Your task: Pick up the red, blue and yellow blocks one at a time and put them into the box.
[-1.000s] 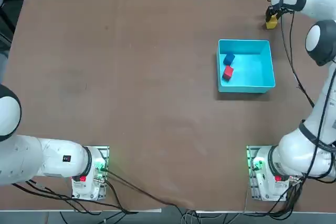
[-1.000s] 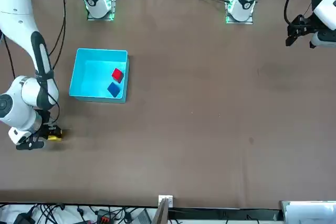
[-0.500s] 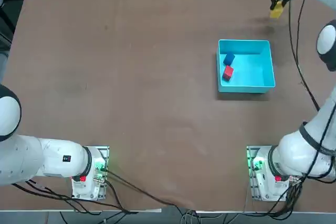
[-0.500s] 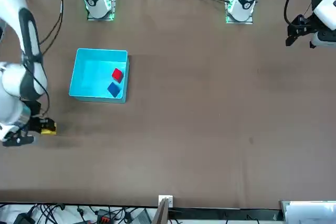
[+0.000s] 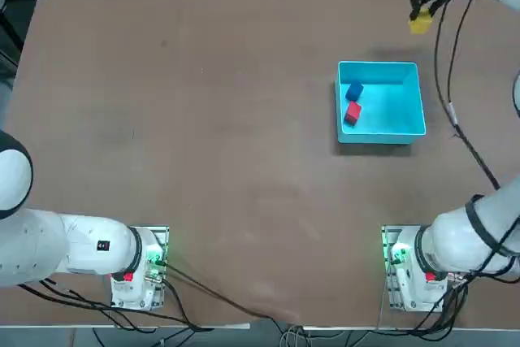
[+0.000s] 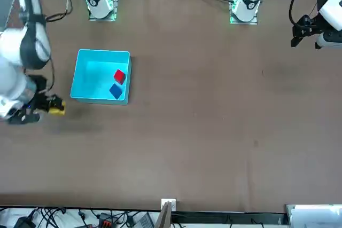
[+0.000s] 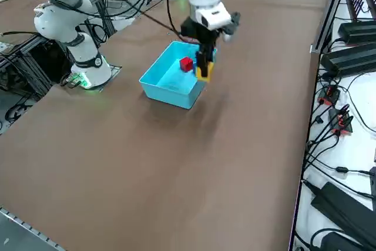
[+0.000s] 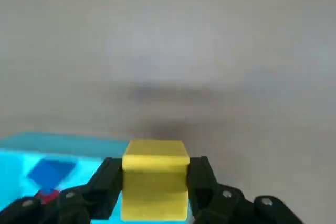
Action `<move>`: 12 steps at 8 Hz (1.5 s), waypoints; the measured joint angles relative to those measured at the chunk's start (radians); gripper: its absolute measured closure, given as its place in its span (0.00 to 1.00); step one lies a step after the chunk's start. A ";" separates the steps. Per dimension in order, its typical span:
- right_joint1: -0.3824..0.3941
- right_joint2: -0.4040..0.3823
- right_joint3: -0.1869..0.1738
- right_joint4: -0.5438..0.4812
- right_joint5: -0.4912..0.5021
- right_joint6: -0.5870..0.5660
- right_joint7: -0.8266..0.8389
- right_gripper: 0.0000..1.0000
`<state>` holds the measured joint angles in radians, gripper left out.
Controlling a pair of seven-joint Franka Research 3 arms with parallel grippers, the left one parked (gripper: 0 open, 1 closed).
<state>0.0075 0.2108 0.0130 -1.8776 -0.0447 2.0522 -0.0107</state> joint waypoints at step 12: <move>0.187 -0.144 0.000 -0.672 -0.002 0.538 0.266 0.31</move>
<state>0.1948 0.0664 0.0131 -2.5494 -0.0463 2.5902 0.2556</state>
